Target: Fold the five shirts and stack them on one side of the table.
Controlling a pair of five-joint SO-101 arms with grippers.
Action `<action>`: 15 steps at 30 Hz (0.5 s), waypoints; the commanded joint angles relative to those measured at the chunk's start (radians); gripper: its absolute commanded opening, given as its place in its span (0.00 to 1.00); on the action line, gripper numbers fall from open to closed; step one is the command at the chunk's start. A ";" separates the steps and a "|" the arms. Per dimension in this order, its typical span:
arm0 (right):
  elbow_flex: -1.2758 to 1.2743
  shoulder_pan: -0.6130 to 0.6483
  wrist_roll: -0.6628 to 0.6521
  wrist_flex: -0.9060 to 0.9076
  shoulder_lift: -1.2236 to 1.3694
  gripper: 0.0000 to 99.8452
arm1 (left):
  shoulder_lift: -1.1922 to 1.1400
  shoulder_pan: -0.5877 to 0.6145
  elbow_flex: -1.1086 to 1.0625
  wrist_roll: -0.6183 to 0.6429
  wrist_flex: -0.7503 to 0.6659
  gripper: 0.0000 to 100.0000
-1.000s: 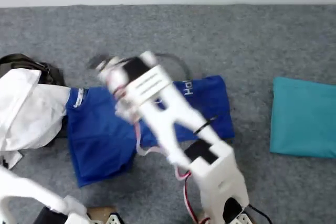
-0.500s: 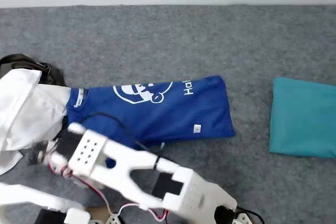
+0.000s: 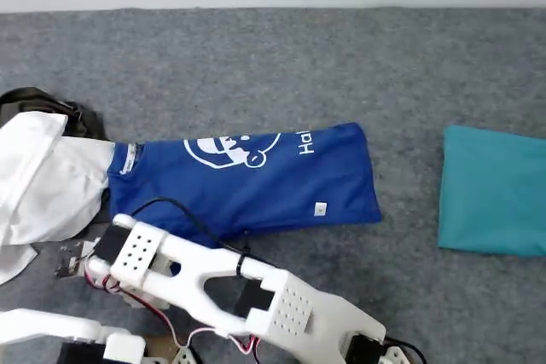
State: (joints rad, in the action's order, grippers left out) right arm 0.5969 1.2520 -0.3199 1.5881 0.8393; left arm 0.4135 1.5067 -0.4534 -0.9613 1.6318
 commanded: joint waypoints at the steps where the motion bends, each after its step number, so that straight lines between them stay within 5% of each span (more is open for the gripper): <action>1: -0.005 -0.038 -0.011 -0.030 0.022 0.18 | 0.035 0.005 0.035 -0.011 -0.009 0.02; 5: -0.005 -0.041 -0.012 -0.031 0.022 0.06 | 0.035 0.003 0.035 -0.011 -0.008 0.02; 15: 0.098 -0.094 -0.014 0.016 0.007 0.01 | 0.035 0.000 0.035 -0.011 -0.008 0.02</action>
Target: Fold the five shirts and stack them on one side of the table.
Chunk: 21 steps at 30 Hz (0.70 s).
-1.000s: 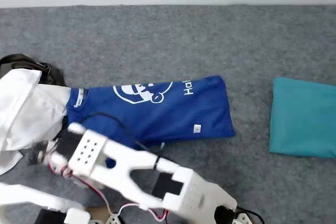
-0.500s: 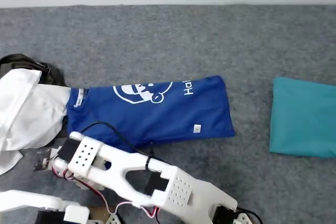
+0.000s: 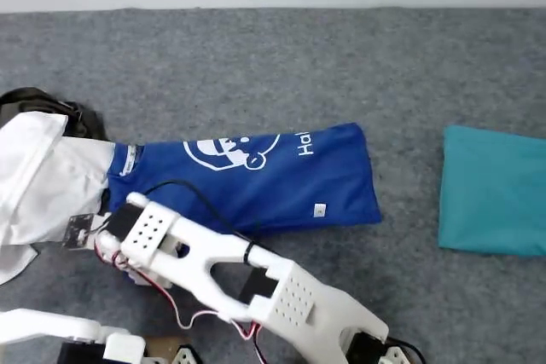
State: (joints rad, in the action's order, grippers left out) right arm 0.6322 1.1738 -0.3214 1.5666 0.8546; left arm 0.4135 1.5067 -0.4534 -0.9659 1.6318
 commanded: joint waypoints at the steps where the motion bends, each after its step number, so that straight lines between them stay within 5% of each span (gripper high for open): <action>1: 0.100 -0.028 -0.012 0.059 -0.013 0.01 | 0.035 -0.002 0.035 -0.006 -0.008 0.02; 9: 0.419 -0.143 -0.152 0.174 -0.025 0.01 | 0.035 -0.003 0.035 -0.006 -0.014 0.02; 21: 0.486 -0.303 -0.292 0.036 0.051 0.06 | 0.037 -0.061 -0.008 -0.003 -0.015 0.02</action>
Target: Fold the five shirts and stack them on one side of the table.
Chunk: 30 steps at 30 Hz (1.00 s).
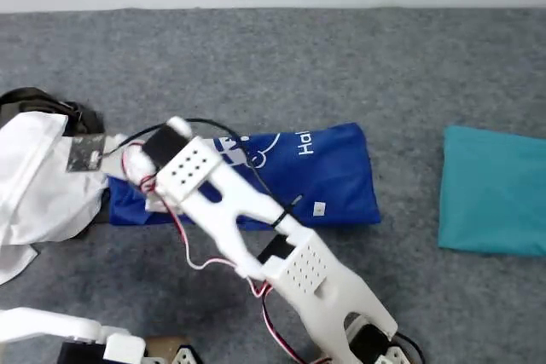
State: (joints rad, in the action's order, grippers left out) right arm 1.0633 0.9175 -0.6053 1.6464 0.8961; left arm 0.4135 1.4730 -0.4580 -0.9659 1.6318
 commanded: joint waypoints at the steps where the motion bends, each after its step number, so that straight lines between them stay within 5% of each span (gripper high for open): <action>1: 0.055 -0.059 -0.006 -0.054 0.028 0.10 | 0.041 -0.037 -0.015 -0.003 -0.015 0.02; 5: 0.064 -0.102 0.063 -0.097 0.061 0.26 | 0.043 -0.057 -0.025 -0.002 -0.014 0.02; 11: 0.112 -0.151 0.143 -0.151 0.064 0.27 | 0.043 -0.089 -0.024 -0.002 -0.012 0.02; 20: 0.210 -0.099 0.144 -0.076 0.035 0.02 | 0.043 -0.161 -0.022 0.000 -0.014 0.02; 30: 0.103 -0.157 0.144 -0.031 0.171 0.02 | 0.038 -0.224 -0.025 0.000 -0.014 0.02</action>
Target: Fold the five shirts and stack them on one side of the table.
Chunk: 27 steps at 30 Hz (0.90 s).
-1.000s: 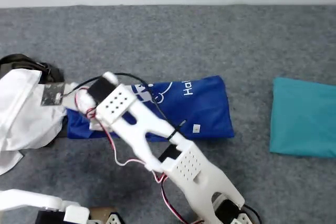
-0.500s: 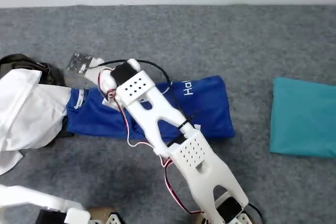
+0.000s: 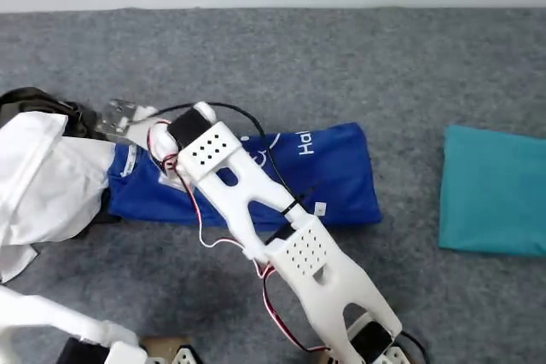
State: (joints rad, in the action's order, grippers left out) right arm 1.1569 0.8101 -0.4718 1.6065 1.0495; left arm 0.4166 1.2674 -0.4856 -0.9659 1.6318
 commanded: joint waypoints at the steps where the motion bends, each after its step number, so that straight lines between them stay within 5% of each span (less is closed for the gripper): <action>1: 0.020 -0.062 0.011 0.013 0.036 0.02 | 0.034 -0.023 0.002 0.000 -0.014 0.02; 9: 0.276 -0.048 0.011 0.185 0.039 0.03 | 0.034 -0.068 0.001 0.000 -0.015 0.02; 18: 0.242 -0.114 0.084 0.194 -0.027 0.03 | 0.037 -0.069 0.002 0.000 -0.015 0.02; 27: -0.341 -0.268 0.199 0.189 -0.452 0.03 | 0.041 0.034 0.007 0.002 -0.012 0.02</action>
State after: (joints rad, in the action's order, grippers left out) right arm 1.0111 0.6015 -0.3076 1.7538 0.8055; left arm 0.4166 1.2628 -0.4902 -0.9659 1.6318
